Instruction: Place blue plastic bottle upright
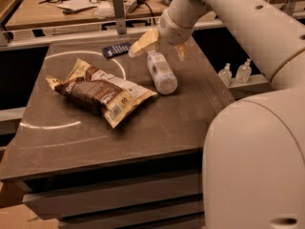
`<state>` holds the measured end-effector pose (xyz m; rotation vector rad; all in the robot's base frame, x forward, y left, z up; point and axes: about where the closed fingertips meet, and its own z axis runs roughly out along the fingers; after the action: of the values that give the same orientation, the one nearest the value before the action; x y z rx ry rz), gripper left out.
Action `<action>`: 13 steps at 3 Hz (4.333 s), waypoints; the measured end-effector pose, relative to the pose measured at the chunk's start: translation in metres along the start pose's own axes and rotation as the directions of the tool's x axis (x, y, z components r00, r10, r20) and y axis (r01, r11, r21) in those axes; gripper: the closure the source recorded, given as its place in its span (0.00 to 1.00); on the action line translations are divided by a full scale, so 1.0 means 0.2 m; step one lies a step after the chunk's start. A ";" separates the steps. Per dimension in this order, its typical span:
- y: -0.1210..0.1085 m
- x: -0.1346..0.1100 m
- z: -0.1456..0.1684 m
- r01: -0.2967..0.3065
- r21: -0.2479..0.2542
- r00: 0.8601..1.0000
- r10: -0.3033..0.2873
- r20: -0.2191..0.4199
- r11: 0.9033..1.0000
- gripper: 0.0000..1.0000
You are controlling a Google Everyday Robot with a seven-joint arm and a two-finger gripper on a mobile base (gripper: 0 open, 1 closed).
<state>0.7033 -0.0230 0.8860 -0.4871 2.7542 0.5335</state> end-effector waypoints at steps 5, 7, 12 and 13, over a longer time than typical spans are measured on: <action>-0.08 -0.13 0.09 0.007 0.115 0.999 -0.001 -0.053 0.993 0.94; 0.18 -0.20 -0.33 0.288 -0.169 0.918 -0.222 0.329 0.943 1.00; 0.21 -0.22 -0.43 0.567 -0.197 0.579 -0.217 0.786 0.800 1.00; 0.24 -0.21 -0.45 0.677 -0.128 0.454 -0.274 0.848 0.725 1.00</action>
Offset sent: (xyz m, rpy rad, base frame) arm 0.0553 -0.0253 -0.0222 -0.1246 0.0001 -0.1633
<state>0.7037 -0.0065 0.9946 -0.8745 1.4892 0.9575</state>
